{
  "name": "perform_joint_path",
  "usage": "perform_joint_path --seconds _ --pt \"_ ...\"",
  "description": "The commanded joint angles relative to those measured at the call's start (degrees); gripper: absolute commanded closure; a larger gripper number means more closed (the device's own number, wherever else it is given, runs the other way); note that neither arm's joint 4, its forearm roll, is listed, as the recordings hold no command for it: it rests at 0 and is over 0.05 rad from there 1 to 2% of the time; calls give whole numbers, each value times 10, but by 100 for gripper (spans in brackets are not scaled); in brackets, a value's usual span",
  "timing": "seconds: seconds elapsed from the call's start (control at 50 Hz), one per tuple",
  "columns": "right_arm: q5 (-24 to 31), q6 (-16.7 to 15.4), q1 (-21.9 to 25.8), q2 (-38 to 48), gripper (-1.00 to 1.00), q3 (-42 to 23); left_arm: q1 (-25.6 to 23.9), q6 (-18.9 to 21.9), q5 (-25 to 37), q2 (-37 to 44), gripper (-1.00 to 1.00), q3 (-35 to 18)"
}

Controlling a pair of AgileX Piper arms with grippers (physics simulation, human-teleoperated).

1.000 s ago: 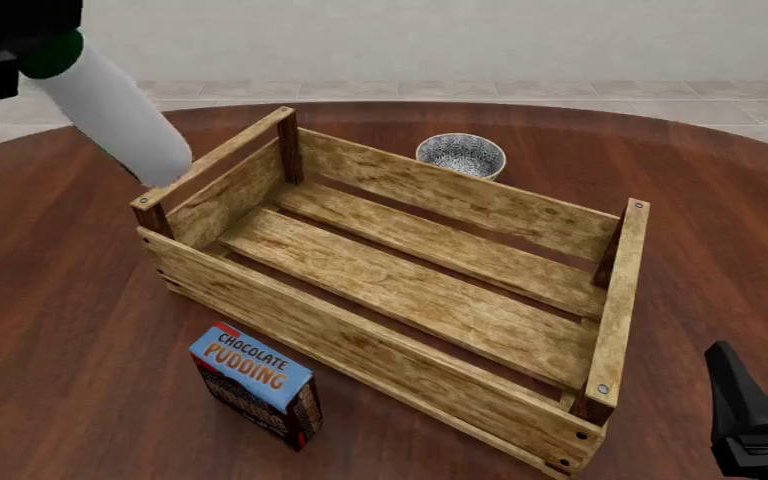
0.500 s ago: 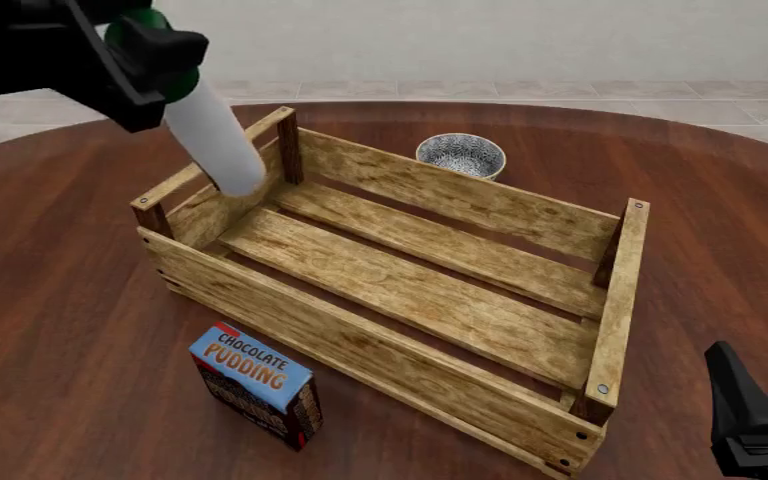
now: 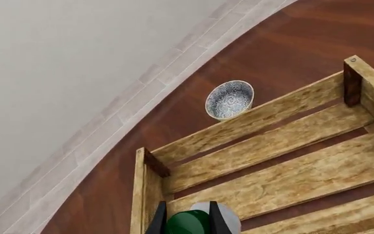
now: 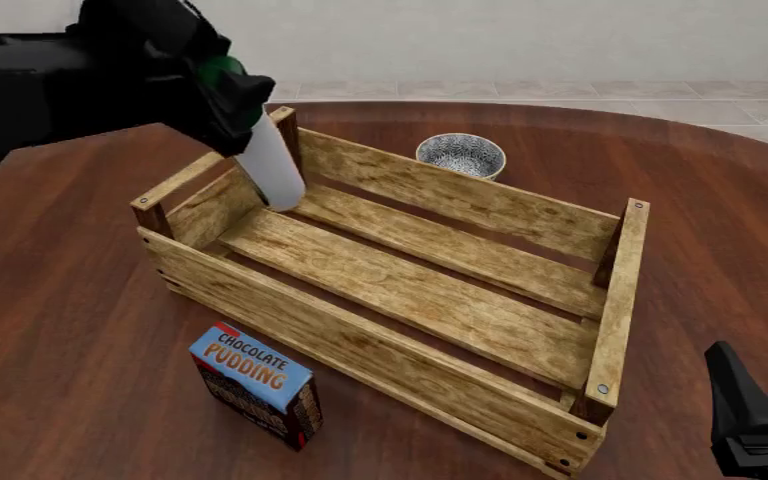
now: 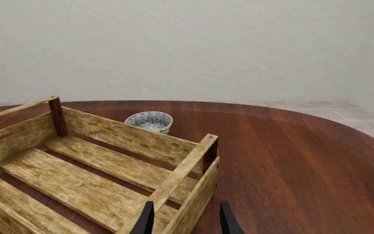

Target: Pick up the salad dressing and put it in the tray.

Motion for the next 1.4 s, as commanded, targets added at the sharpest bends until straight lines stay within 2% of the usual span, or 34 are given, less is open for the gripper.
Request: perform_joint_path --seconds 0.02,0.5,1.4 --pt "0 0 0 0 -100 0 1 17 -42 31 100 24" --pt "0 0 0 0 -100 0 11 61 -127 85 100 104" --pt "0 0 0 0 -100 0 20 75 -201 168 100 114"
